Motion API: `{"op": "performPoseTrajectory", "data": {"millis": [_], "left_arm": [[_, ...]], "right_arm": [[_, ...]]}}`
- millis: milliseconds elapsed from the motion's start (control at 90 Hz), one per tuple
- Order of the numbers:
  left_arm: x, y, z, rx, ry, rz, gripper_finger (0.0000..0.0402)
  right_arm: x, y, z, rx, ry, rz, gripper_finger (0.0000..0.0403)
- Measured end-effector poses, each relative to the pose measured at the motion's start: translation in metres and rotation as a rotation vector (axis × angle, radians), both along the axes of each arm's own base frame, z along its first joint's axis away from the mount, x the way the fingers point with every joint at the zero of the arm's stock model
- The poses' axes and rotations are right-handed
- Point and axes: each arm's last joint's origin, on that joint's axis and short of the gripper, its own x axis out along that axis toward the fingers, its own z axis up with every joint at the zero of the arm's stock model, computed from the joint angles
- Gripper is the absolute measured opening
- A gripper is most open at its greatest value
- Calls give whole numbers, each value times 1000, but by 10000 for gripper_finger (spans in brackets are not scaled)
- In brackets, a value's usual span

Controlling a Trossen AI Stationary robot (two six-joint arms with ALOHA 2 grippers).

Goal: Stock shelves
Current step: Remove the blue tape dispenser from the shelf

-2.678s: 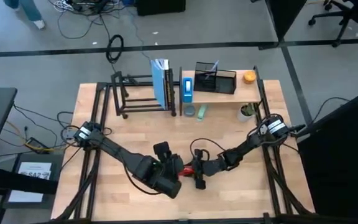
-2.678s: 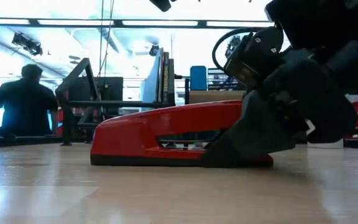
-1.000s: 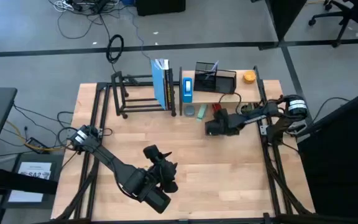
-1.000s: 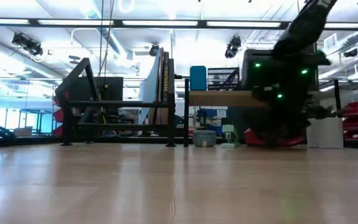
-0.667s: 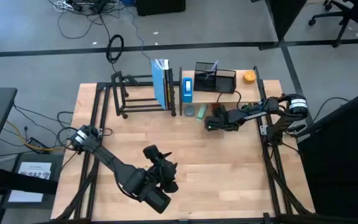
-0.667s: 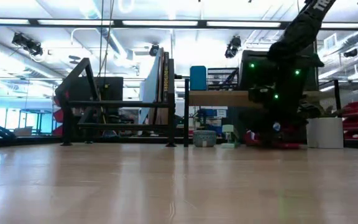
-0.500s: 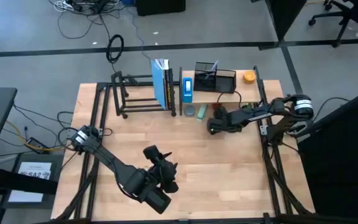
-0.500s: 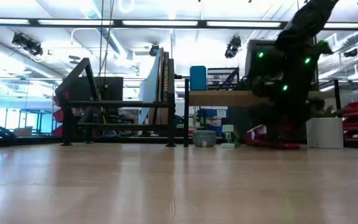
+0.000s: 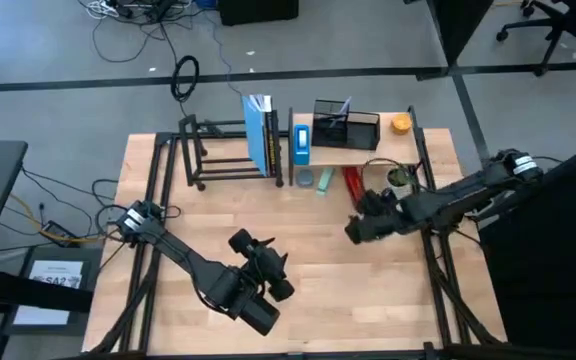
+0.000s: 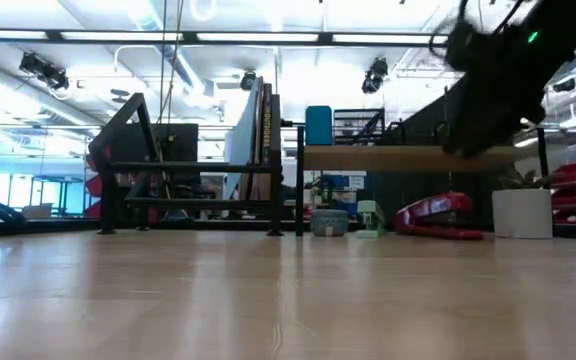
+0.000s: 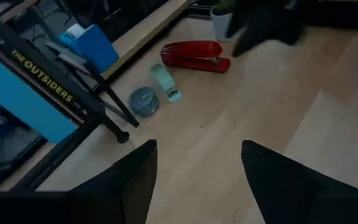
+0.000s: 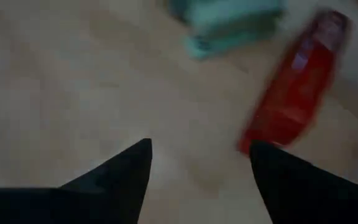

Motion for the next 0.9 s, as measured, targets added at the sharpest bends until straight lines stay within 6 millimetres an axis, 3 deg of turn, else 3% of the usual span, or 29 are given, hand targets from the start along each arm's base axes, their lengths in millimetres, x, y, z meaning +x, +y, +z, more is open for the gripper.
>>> {"op": "performPoseTrajectory", "data": {"millis": [111, 233, 467, 556, 678, 811, 900], "left_arm": [[6, 11, 0, -17, -19, 44, 214], [14, 25, 0, -55, -65, 119, 214], [31, 64, -1, -105, -72, 240, 214], [37, 83, -2, -109, -38, 270, 214], [45, 103, -2, -115, 21, 271, 214], [49, 112, -2, -103, 87, 233, 214], [43, 108, -4, -87, 157, 214, 214]], "right_arm": [[3, 33, 1, -45, -134, 102, 242], [8, 70, -12, -124, -209, 200, 240], [30, 123, -83, -143, -255, 272, 240], [42, 130, -103, -141, -207, 357, 240], [61, 132, -92, -81, -164, 478, 238], [59, 130, -93, -103, -109, 530, 234], [59, 130, -87, -114, -102, 571, 233]]}}
